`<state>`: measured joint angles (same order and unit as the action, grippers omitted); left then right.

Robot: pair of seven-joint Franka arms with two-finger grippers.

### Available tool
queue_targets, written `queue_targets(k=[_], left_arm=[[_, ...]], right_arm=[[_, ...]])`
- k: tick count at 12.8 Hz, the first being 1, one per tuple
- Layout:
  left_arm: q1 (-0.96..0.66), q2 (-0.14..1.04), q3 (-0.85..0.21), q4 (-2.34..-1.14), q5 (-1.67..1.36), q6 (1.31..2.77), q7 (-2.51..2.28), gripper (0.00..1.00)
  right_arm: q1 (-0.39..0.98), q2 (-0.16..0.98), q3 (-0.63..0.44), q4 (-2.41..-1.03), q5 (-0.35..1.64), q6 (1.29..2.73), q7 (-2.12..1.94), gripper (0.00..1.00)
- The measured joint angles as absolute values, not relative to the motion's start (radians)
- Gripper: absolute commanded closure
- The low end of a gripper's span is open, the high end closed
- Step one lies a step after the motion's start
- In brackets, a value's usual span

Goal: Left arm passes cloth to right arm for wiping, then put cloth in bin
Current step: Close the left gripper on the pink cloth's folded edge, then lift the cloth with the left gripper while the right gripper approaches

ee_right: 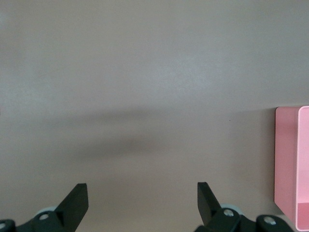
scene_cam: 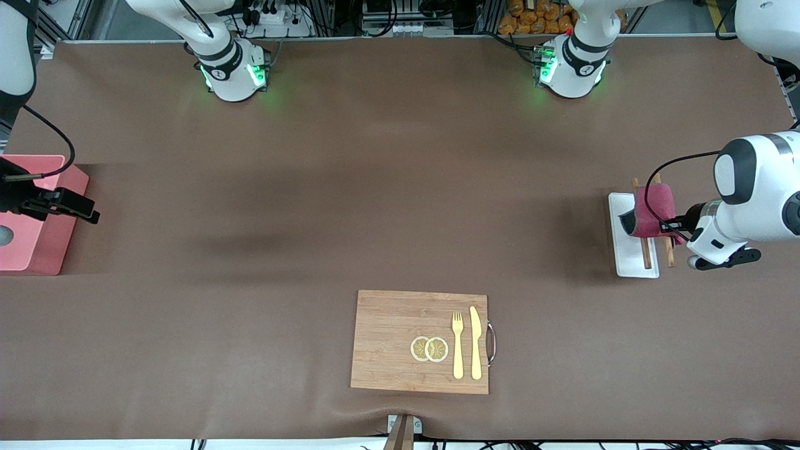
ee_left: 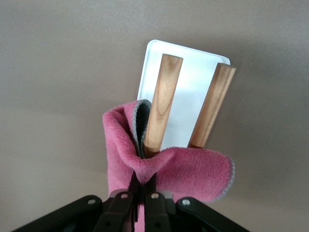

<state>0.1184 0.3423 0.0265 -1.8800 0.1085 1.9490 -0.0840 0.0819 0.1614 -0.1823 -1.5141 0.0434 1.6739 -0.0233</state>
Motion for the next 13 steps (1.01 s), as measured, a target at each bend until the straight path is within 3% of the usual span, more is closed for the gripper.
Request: queue_targets(k=[6,10,13], left_arm=[[0.117,0.235,-0.051,-1.832,0.068,1.832,-0.084,1.0],[0.112,0.148,-0.183,-1.721,-0.075,1.689,-0.121,1.0],[0.104,0.148,-0.308,-1.627,-0.2,1.662,-0.285,1.0]], right_arm=[[0.061,0.162,-0.177,-1.514,0.145,1.622,0.105,0.0],[0.1,0.163,-0.17,-1.514,0.254,1.567,0.37,0.0],[0.13,0.177,-0.166,-1.516,0.366,1.533,0.568,0.0]])
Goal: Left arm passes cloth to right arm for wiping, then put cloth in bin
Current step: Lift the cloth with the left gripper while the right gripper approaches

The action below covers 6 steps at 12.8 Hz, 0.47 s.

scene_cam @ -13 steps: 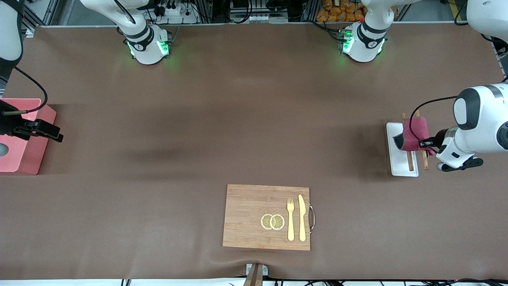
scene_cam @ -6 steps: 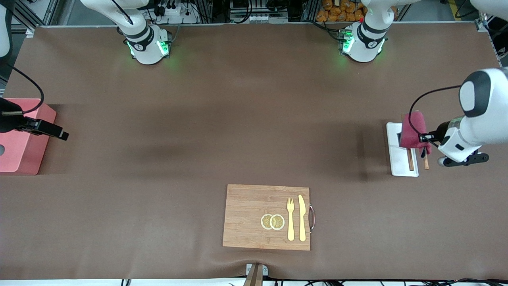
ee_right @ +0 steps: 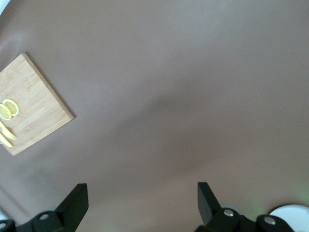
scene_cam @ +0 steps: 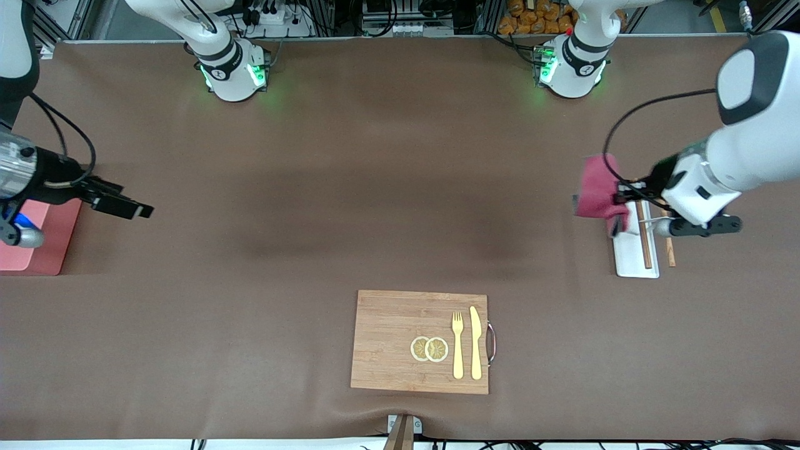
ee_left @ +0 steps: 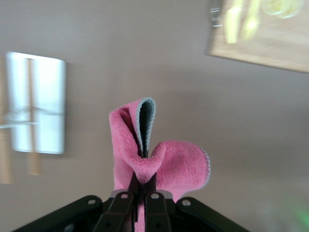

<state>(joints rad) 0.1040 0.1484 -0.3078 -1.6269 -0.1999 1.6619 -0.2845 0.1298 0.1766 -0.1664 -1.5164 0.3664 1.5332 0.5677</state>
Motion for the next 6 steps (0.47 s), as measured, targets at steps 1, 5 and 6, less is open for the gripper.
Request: queue_targets(k=[1,5,6], left_arm=[[0.091,0.158,-0.366,-1.61,-0.215,1.662,-0.37,1.0],[-0.144,0.278,-0.462,-1.498,-0.229,1.822,-0.776,1.0],[-0.218,0.319,-0.462,-1.465,-0.229,1.9,-0.877,1.0]], right_arm=[[0.141,0.187,-0.166,-1.517,0.419,1.529,0.637,0.0],[0.174,0.246,-0.164,-1.521,0.656,1.52,0.929,0.0],[0.184,0.27,-0.163,-1.523,0.723,1.519,1.006,0.0]])
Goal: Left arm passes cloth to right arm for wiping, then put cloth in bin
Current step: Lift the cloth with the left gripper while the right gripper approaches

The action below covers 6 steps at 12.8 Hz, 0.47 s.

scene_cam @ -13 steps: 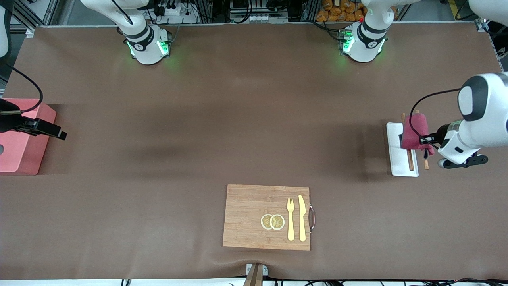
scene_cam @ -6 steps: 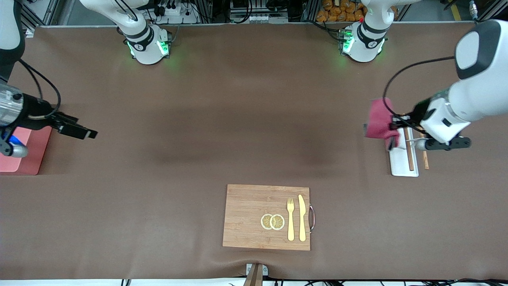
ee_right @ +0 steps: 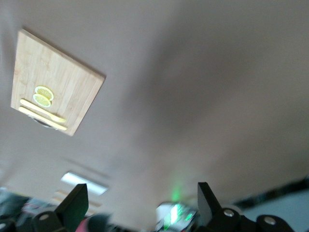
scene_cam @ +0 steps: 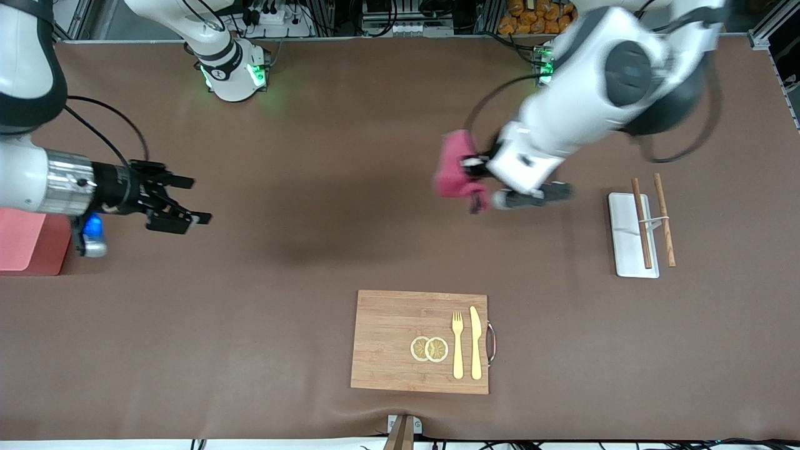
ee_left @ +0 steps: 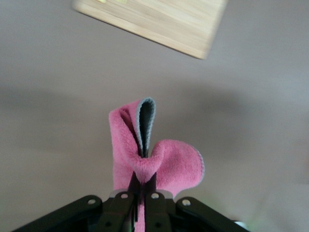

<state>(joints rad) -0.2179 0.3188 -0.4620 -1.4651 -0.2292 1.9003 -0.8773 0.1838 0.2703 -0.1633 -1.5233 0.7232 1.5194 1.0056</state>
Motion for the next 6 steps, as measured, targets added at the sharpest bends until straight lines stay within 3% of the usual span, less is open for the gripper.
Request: queue_targets(k=[6], left_arm=[[-0.451,0.544,-0.459,-1.385,-0.229,2.361,-1.259,1.0]], right_arm=[[0.239,0.392,-0.162,-1.562,0.962,1.521,1.168,0.0]])
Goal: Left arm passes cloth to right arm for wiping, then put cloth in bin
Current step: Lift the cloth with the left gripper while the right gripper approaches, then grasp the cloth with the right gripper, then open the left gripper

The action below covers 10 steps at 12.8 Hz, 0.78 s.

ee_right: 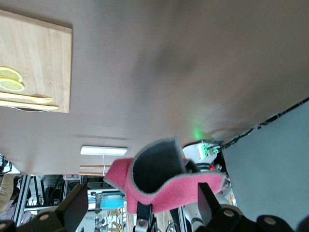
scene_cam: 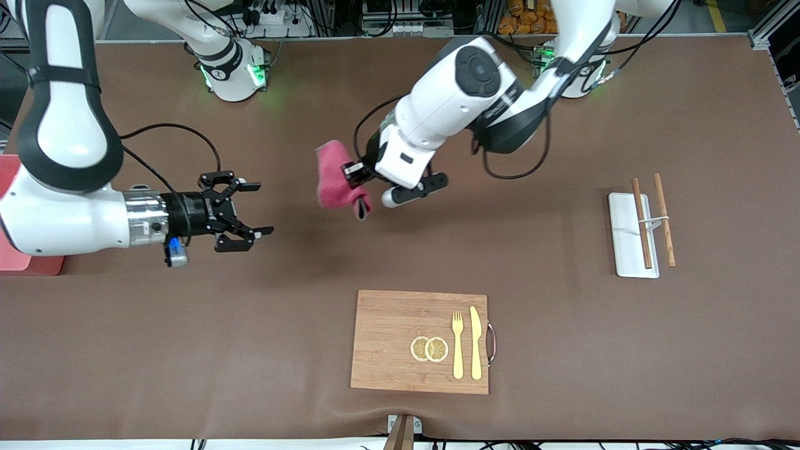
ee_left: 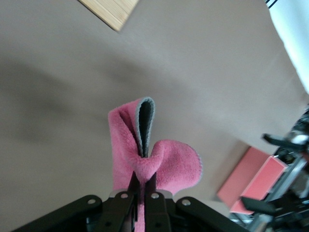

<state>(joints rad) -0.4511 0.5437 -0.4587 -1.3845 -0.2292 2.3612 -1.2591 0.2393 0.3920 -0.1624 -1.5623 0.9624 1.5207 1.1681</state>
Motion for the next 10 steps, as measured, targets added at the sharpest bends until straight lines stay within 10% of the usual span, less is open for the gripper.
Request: queue_targets(k=[10], left_arm=[[-0.521,0.602,-0.458,-1.367,-0.229,2.511,-1.432,1.0]], right_arm=[[0.328,0.414,-0.162,-1.604,0.972,1.62,1.172,0.07]])
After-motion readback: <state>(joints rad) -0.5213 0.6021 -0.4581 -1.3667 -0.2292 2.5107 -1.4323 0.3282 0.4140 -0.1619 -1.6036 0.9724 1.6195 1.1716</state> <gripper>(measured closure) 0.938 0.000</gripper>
